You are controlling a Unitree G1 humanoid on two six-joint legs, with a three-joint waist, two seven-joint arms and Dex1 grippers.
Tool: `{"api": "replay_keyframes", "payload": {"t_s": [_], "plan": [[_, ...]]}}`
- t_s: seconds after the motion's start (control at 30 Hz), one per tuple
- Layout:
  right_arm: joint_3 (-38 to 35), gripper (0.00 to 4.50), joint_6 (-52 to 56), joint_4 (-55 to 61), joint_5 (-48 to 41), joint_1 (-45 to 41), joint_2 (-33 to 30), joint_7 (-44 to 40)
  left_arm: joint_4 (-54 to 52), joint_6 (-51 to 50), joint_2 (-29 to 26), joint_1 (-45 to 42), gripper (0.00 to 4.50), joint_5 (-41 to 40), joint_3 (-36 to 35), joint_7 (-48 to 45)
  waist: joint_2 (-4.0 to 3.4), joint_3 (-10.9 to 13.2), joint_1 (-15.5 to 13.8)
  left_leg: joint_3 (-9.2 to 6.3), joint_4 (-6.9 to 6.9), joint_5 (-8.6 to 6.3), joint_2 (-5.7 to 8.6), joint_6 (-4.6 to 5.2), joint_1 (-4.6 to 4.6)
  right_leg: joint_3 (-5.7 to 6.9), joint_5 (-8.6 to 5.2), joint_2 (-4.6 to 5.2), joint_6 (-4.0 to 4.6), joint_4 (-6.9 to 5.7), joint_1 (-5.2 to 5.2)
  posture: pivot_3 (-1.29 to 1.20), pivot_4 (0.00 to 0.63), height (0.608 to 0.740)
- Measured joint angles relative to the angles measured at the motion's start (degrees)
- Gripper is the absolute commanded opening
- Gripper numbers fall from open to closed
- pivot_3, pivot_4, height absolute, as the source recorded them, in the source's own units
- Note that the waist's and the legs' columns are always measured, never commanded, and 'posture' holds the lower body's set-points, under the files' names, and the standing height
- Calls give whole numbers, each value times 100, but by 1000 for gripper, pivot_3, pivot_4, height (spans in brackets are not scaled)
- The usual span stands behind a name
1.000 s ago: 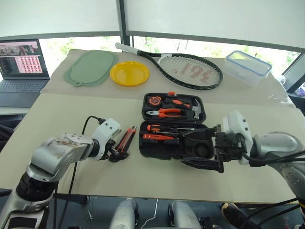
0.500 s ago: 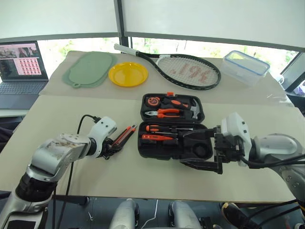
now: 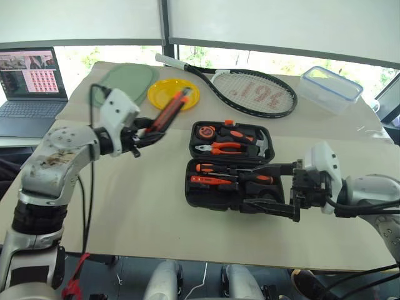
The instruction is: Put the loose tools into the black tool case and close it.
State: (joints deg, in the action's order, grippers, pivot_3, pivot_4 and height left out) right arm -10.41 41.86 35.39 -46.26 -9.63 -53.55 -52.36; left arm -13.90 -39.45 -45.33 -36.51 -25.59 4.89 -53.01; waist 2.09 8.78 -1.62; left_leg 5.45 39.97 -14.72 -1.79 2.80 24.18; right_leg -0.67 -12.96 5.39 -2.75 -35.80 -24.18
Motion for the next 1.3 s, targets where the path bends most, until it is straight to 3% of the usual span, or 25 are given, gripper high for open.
{"api": "replay_keyframes", "payload": {"t_s": [0.13,0.27,0.47,0.67,1.1,1.13,1.3], "plan": [[-160,4500,5,12,-9,125,-48,8,-15,51,51,-168,1748,2,974,-983,1,1,35,-4,0,3,-1,-5,2,1,-3,-15,4,-3,-4,0,150,738],[-286,4500,27,172,-2,497,-208,5,264,389,279,-765,1748,531,2020,-1817,1,0,17,-5,7,3,6,-4,2,1,-5,-14,3,-5,2,0,150,738],[-622,4500,59,394,-9,935,-222,72,499,554,301,-931,1748,1217,2938,-2454,1,0,67,-11,7,3,3,-4,3,-4,-5,-18,1,-10,-3,0,150,738],[-713,4500,89,609,-137,1037,-145,309,1408,407,999,-1423,1748,1880,3068,-2154,1,0,30,-21,29,0,5,3,11,-2,-5,-16,-5,-13,1,0,150,738],[-715,4500,88,650,-172,1067,9,638,1634,891,1007,-1577,1748,2381,3241,-2707,-2,-1,100,-22,29,0,-1,3,6,-5,-7,-21,-2,-21,1,0,150,738],[-710,4500,88,648,-167,1054,16,655,1690,878,1055,-1601,2759,2403,3241,-2732,-2,-1,95,-22,29,0,0,3,6,-5,-7,-21,-2,-21,2,0,150,738],[-638,4500,85,639,-124,1008,45,706,1740,620,1131,-1699,4374,2421,3135,-2873,-2,-1,93,-22,30,0,-1,3,11,-4,-7,-20,-3,-21,-2,0,150,738]]}}
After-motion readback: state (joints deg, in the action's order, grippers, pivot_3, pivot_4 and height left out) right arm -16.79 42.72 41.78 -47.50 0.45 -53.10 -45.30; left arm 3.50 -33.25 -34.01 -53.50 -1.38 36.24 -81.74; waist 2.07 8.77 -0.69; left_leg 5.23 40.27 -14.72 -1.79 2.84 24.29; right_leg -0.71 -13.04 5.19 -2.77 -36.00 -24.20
